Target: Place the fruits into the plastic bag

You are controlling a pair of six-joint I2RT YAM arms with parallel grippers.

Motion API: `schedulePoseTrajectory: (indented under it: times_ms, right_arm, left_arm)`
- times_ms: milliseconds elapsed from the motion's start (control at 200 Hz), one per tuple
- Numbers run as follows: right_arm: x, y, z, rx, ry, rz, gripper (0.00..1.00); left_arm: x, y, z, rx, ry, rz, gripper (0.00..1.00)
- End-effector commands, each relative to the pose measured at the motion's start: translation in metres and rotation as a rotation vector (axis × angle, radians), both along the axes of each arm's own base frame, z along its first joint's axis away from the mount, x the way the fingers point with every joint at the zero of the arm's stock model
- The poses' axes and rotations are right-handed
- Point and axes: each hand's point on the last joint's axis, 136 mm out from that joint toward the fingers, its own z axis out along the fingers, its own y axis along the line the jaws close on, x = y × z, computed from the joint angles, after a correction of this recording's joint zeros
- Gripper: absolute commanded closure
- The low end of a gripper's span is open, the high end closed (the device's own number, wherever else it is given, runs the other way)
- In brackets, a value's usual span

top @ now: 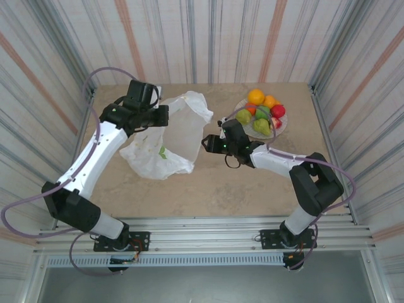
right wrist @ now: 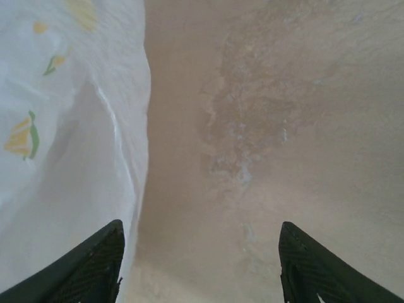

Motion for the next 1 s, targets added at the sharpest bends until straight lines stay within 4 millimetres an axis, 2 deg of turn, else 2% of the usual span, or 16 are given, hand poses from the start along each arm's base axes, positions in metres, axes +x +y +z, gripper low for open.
schedulePoseTrajectory:
  times_ms: [0,85,205,336,431,566,686,817,992]
  right_arm:
    - [-0.021,-0.014,0.024,-0.075,-0.071,0.104,0.19]
    - [-0.031,-0.036,0.031,-0.14,-0.1,0.091,0.14]
    - [-0.036,-0.076,0.038,-0.255,-0.123,0.033,0.11]
    - [-0.012,-0.126,0.049,-0.366,-0.148,-0.116,0.06]
    - [0.02,-0.148,0.055,-0.424,-0.144,-0.199,0.03]
    - [0.064,-0.159,0.049,-0.52,-0.113,-0.243,0.01]
    - [0.098,-0.164,0.032,-0.58,-0.064,-0.248,0.01]
    - [0.123,-0.165,0.006,-0.642,0.001,-0.232,0.01]
    - [0.148,-0.161,-0.015,-0.677,0.041,-0.203,0.01]
  left_arm:
    - [0.007,-0.006,-0.013,-0.15,0.081,0.063,1.0]
    - [0.011,-0.006,-0.014,-0.181,0.081,0.084,1.0]
    - [0.012,-0.011,-0.013,-0.216,0.079,0.072,1.0]
    - [0.011,-0.016,-0.018,-0.253,0.089,0.064,1.0]
    - [0.01,-0.019,-0.02,-0.282,0.094,0.064,1.0]
    - [0.007,-0.022,-0.026,-0.307,0.12,0.062,1.0]
    - [0.005,-0.026,-0.031,-0.336,0.132,0.047,1.0]
    - [0.004,-0.028,-0.032,-0.352,0.132,0.033,1.0]
    - [0.004,-0.027,-0.034,-0.378,0.146,0.025,1.0]
